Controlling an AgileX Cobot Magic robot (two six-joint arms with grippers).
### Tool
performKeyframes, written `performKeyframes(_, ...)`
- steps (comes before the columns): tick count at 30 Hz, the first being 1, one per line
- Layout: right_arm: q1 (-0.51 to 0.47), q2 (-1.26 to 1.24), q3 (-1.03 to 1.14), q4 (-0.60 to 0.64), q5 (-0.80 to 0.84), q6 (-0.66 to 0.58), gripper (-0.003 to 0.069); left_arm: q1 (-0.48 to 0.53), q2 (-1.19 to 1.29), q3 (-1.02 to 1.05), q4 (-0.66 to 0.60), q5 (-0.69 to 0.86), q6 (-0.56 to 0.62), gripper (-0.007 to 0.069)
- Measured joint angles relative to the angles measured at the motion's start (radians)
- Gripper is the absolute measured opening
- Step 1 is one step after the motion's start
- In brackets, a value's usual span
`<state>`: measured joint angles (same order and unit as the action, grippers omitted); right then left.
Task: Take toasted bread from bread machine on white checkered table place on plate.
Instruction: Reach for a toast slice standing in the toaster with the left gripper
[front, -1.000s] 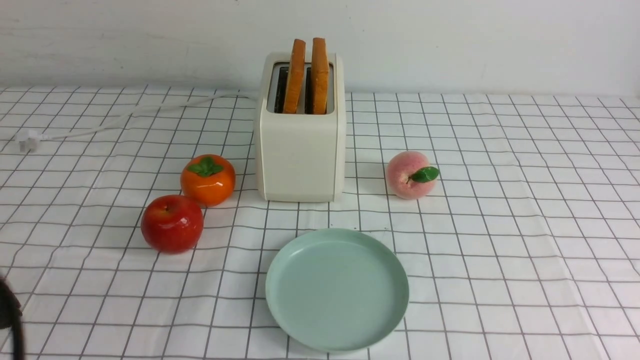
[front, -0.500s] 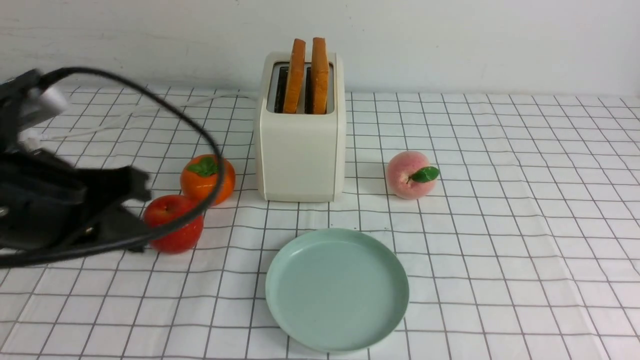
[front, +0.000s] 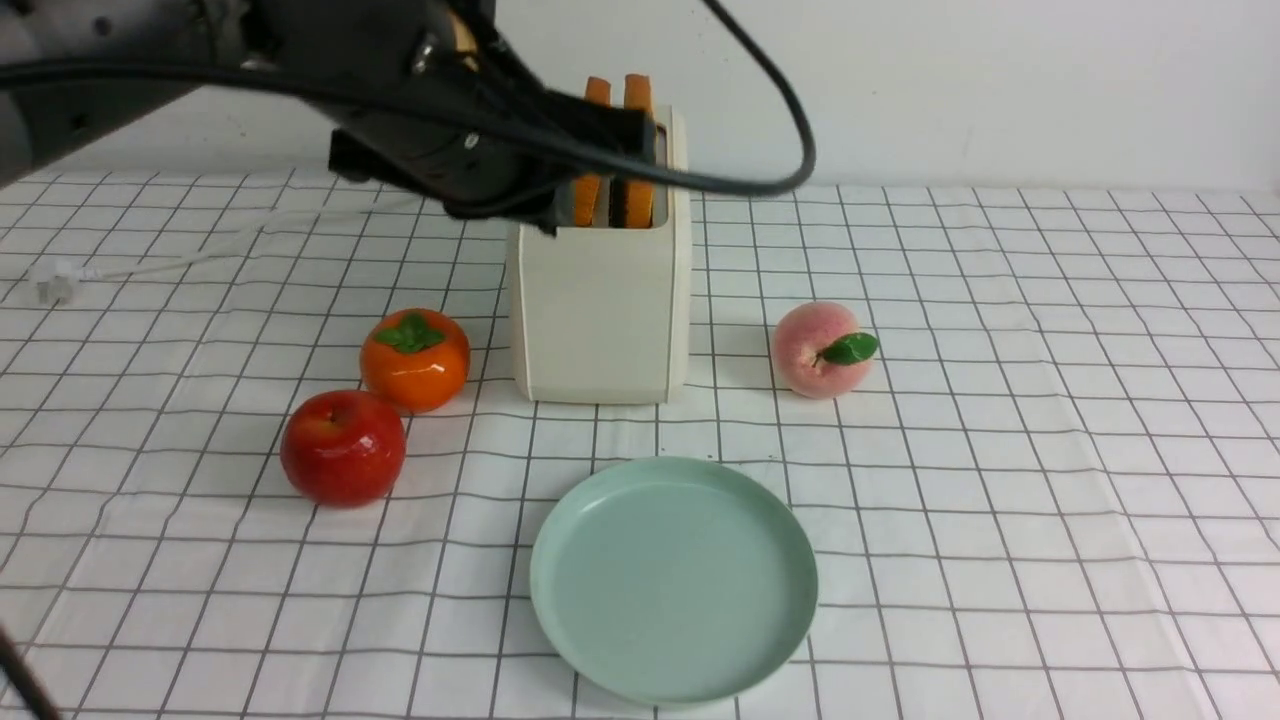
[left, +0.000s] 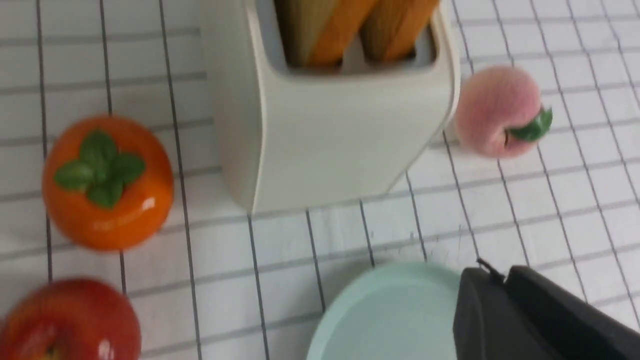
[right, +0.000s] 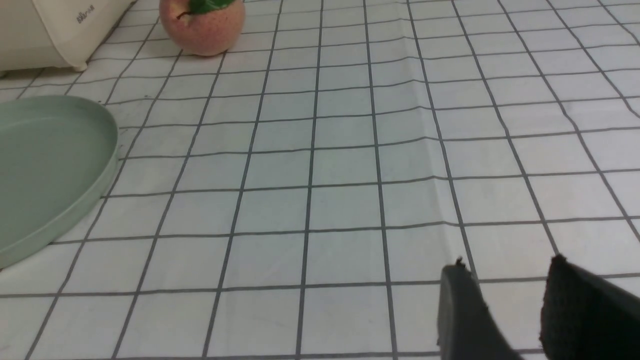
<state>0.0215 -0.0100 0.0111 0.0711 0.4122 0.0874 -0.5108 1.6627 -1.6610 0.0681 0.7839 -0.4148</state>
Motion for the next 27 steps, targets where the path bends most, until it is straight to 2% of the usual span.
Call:
performKeyframes(4,0.000,0.000,0.000,0.000,0.000,0.000,0.0240,0.051,0.128,-0.162,0.014,-0.065,-0.004,0.0250)
performKeyframes(9,0.000,0.000,0.000,0.000,0.000,0.000,0.0240,0.079,0.263,-0.265,0.019,-0.100,-0.002,0.0363)
performKeyframes(21,0.000,0.000,0.000,0.000,0.000,0.000,0.0240,0.081,0.431,-0.337,0.085,-0.265,0.027,0.0379)
performKeyframes(24,0.000,0.000,0.000,0.000,0.000,0.000,0.0240,0.081,0.446,-0.339,0.114,-0.296,0.027,0.0369)
performKeyframes(27,0.000,0.000,0.000,0.000,0.000,0.000,0.0240,0.081,0.464,-0.342,0.144,-0.319,0.027,0.0325)
